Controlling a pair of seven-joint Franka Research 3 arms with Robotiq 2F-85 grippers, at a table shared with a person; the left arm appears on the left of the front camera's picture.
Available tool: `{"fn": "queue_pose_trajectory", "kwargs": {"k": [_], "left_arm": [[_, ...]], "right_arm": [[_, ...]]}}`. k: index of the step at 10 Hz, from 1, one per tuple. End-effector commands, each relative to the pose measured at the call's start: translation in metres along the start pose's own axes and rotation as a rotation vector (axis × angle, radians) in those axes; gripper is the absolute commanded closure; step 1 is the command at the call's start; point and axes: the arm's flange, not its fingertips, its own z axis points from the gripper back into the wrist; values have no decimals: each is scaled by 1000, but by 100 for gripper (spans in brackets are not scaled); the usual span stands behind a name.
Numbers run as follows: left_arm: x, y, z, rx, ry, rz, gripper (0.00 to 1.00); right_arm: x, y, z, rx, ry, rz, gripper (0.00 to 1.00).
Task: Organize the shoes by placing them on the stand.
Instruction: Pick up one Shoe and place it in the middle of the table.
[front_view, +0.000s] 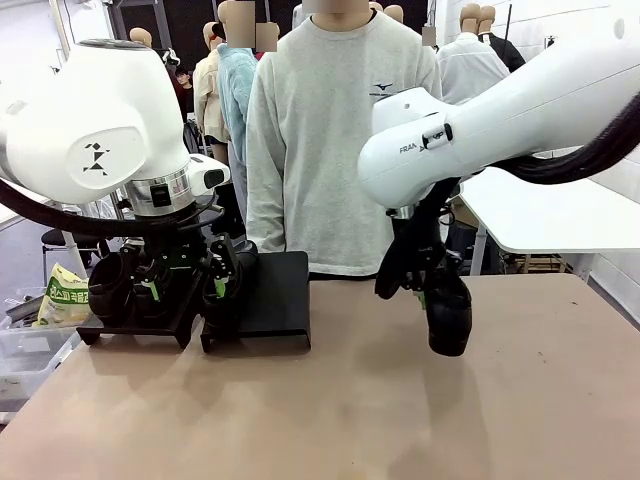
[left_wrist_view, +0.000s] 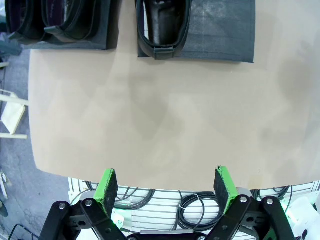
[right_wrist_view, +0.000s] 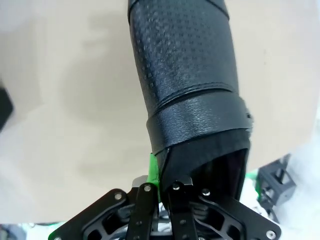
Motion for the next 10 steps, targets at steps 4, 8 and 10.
{"fn": "queue_pose_trajectory", "kwargs": {"k": [4, 8, 10], "left_arm": [[0, 2, 0, -6, 5, 1, 0], [0, 2, 0, -6, 5, 1, 0], [0, 2, 0, -6, 5, 1, 0]], "right_arm": [[-111, 28, 10, -11, 21, 6, 100], [-140, 81, -8, 108, 29, 148, 100], [-146, 95, -13, 137, 32, 195, 100]]}}
